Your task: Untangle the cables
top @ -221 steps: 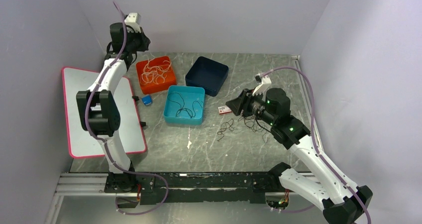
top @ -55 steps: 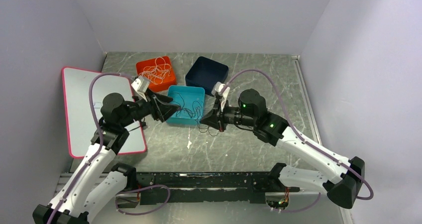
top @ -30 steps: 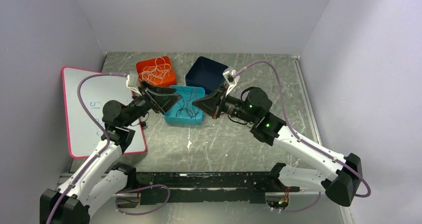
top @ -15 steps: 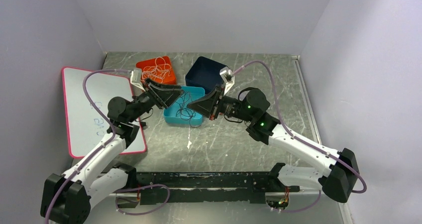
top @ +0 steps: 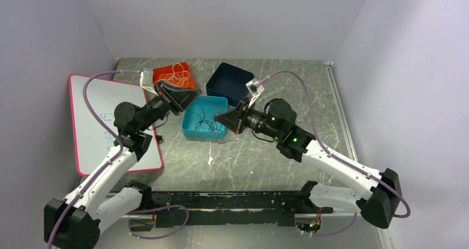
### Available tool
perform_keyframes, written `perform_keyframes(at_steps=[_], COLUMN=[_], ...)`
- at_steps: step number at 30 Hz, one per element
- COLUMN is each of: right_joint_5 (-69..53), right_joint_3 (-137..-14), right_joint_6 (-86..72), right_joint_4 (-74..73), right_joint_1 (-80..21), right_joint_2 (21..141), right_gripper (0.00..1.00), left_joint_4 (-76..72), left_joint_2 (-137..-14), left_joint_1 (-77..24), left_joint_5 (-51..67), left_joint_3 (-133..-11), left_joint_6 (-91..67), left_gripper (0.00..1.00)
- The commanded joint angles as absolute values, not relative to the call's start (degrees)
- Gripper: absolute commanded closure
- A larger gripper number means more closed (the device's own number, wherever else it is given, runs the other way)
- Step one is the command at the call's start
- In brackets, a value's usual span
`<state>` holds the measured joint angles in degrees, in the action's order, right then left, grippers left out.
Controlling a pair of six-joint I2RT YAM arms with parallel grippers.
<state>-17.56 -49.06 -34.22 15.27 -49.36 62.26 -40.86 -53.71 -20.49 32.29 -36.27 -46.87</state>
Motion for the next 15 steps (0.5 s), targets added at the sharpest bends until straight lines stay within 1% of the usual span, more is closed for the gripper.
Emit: perform_keyframes(at_steps=[1,4,11,15], right_joint_5=[-3.1,3.0,14.9,19.1], right_joint_3=[-47.6,-45.5,-41.6,-40.4], right_joint_6=[-31.3,-31.0,-31.8,-30.6], right_joint_4=[-1.0,-5.1,-7.6,-8.5], right_joint_1=[-49.6,-49.6,-49.5,-49.5], right_joint_2=[60.4,59.5,57.7,58.3], right_gripper=[1.0,1.0,1.0,1.0], left_joint_4=[-31.1,-25.1,-11.3,-5.9], left_joint_2=[-51.3,-50.8,-50.1,-50.5], left_joint_1=[-20.9,-20.9,-20.9,-20.9], left_joint_5=[30.1,30.1,29.9,30.1], left_joint_3=[-43.4,-47.6,-57.9,-64.1], left_joint_6=[-39.7,-36.9,-31.5,-29.6], left_gripper=[0.93,0.93,0.93,0.93])
